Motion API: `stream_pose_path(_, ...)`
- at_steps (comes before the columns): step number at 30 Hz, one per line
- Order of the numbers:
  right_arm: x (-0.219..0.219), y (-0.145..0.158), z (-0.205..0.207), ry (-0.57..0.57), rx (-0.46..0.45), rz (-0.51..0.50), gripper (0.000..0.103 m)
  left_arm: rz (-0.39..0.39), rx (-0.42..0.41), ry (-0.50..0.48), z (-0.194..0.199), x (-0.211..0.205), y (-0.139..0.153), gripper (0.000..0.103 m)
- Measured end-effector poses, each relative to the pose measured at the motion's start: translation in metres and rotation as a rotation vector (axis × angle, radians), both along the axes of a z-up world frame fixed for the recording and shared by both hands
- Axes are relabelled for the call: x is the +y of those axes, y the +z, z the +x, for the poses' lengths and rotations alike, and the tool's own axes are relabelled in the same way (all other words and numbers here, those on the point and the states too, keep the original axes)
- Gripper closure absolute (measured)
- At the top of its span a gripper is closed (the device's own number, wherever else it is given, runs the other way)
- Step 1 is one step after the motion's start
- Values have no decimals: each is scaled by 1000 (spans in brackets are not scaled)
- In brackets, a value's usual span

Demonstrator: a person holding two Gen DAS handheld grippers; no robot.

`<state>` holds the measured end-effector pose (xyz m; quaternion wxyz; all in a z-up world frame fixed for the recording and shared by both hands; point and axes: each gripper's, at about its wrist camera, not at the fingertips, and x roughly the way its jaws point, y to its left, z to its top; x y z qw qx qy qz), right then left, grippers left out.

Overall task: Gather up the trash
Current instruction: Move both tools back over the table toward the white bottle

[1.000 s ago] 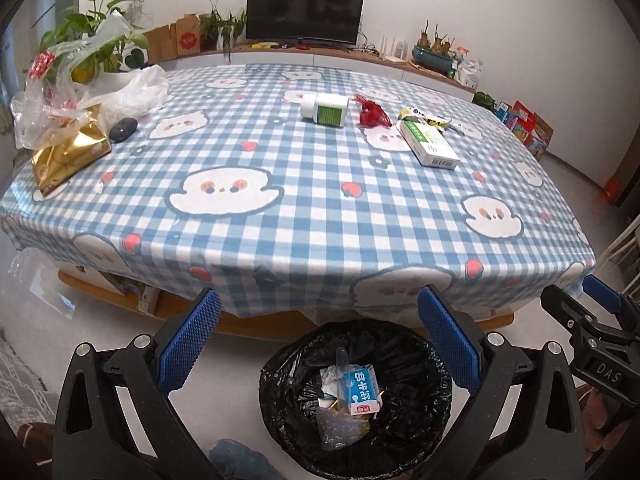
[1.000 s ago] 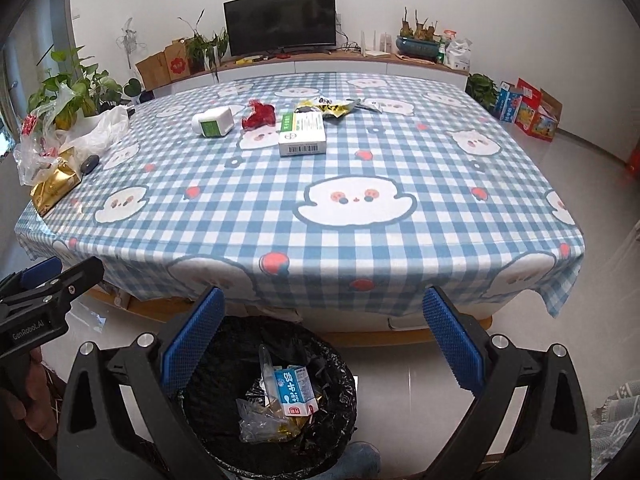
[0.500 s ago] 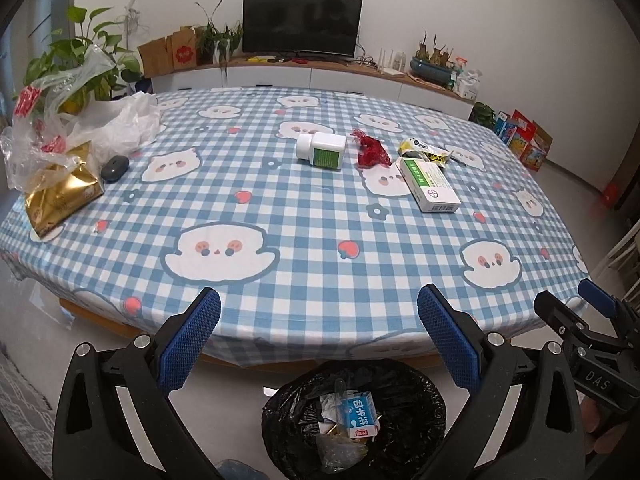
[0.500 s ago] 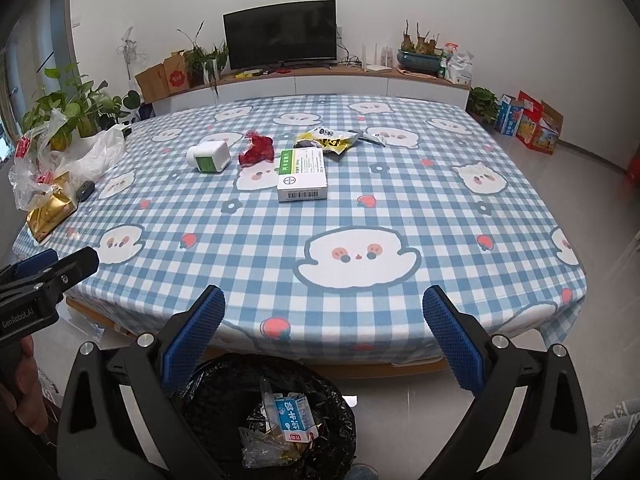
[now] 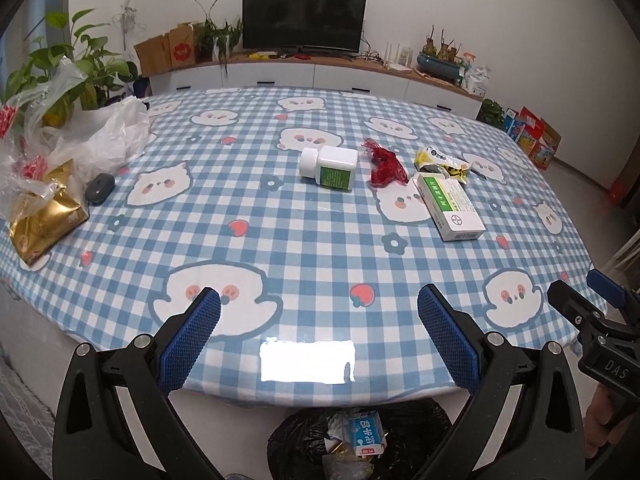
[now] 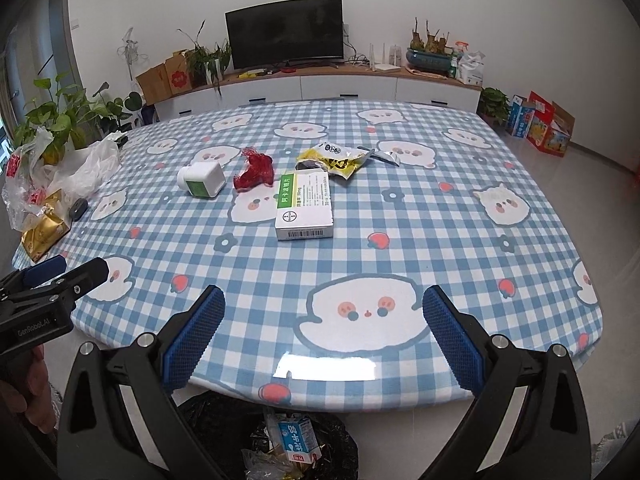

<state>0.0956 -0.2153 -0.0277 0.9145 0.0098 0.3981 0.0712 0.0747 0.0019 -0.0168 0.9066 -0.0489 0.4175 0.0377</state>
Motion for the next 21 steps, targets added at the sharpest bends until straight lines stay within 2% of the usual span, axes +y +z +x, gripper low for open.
stream_pose_path(15, 13, 15, 56, 20, -19, 10, 8, 25, 26, 24, 64, 5, 1, 6)
stream_pose_path(21, 21, 13, 76, 21, -14, 3, 8, 6, 23, 34, 84, 12, 6, 6)
